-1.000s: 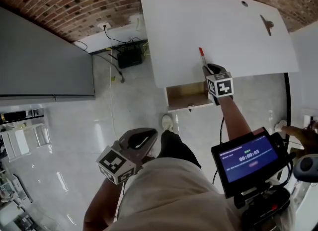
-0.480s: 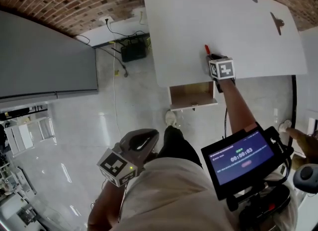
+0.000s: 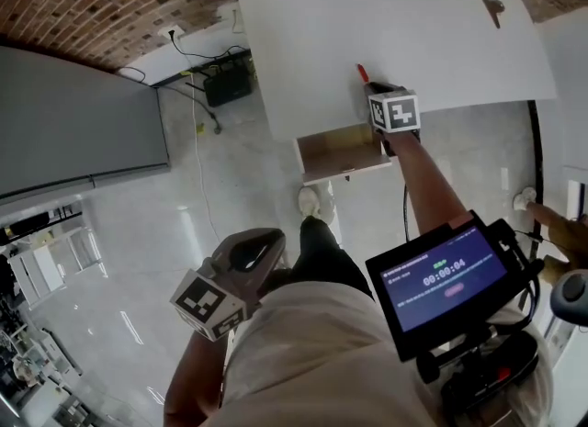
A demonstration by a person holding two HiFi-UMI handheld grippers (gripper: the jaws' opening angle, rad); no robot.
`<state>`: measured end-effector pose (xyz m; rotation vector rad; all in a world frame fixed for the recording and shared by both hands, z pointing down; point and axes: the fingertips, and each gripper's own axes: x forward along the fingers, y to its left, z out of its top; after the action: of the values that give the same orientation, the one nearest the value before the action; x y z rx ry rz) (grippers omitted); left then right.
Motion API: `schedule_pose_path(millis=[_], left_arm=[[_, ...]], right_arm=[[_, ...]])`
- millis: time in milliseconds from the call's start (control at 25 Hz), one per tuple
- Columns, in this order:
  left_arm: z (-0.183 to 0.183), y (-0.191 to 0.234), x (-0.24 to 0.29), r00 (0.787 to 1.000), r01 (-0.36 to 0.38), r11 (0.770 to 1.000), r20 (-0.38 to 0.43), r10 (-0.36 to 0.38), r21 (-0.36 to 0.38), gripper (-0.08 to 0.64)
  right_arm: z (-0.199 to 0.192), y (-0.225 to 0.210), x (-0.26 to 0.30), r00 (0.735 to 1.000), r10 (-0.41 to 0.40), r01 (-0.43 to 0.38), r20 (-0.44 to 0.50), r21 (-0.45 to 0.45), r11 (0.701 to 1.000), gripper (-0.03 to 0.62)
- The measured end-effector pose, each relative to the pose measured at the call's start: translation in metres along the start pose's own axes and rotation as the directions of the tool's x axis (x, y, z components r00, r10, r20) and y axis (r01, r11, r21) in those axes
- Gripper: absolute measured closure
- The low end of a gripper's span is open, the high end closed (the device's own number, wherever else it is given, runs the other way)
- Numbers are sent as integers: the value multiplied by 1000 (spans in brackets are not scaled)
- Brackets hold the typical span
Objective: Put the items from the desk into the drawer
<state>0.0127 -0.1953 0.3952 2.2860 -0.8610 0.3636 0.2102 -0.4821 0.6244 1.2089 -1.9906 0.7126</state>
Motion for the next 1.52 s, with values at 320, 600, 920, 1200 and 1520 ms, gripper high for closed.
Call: schedule_pose_path(millis=[320, 600, 920, 1200, 1520], left_arm=[[-18, -14, -3, 997, 72, 997, 0, -72, 23, 540], [-42, -21, -30, 992, 125, 991, 0, -125, 37, 540], [-82, -15, -59, 988, 156, 987, -12, -156, 24, 540], [-105, 0, -71, 992, 119, 993, -27, -120, -19, 540], [-105, 16, -49, 996, 93, 995, -12, -93, -23, 540]], right_arm=[[-37, 25, -33, 1000, 12, -12, 19, 30, 999, 548], [-83, 58, -62, 1000, -1, 0, 22, 77, 997, 548], [-146, 94, -60, 1000, -16, 18, -14, 149, 989, 548], [-172, 107, -8, 998, 13, -3, -63, 159, 987, 548], [-190, 98, 86, 993, 37, -17, -114, 172, 985, 548]])
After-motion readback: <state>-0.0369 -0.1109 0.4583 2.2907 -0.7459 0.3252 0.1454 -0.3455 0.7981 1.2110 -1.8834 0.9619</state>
